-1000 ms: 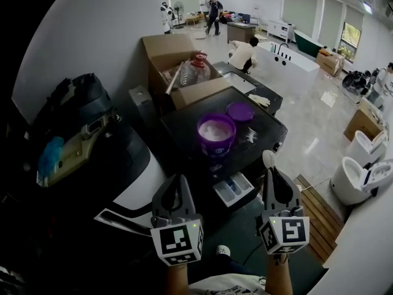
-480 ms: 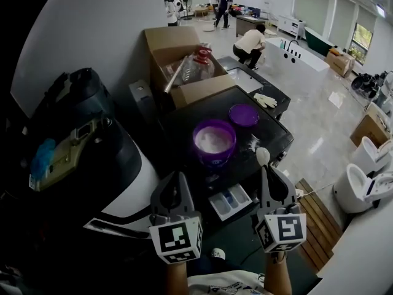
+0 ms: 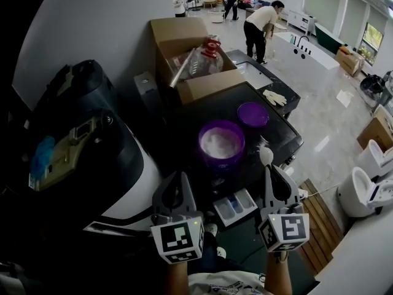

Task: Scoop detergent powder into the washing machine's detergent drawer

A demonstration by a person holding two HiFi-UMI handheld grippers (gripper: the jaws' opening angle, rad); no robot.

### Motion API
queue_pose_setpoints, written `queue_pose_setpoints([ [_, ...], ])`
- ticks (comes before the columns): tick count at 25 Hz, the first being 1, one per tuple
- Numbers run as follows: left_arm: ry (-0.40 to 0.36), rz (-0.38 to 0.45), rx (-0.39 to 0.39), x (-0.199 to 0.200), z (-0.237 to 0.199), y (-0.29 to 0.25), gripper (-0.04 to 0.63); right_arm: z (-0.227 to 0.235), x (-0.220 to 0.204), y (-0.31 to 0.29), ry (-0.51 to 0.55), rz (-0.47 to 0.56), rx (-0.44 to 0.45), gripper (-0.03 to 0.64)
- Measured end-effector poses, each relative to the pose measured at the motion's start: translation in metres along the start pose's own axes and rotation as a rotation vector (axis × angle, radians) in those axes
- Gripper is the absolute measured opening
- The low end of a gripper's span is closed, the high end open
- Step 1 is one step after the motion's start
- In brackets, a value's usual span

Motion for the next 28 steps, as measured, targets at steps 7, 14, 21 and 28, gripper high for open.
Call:
queue_pose_setpoints([
  [7,-0.001,-0.014,-0.012,0.003,-0.012,-0.039,0.003,0.002,0.000,-0.044,0.003,-0.047,0.014,0.024],
  [14,-0.010,-0.029,-0.040,0.015,-0.026,-0.085,0.002,0.002,0.009,-0.090,0.002,-0.076,0.010,0.024],
  [21,-0.025,-0.047,-0.067,0.021,-0.038,-0.124,0.003,0.005,0.008,-0.127,-0.006,-0.153,0.028,0.023],
  [28,-0.016,-0.087,-0.086,0.018,-0.049,-0.157,0.002,0.004,0.000,-0.160,0.003,-0.263,0.060,0.023],
])
Point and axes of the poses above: the fingertips, and each gripper's own axes: y backward along the fingers, z to its right, x out of its top, the point moved 7 cm from there along y, backward along the fingers, and after that the axes turned 12 degrees about -z, right-handed, at the moved point
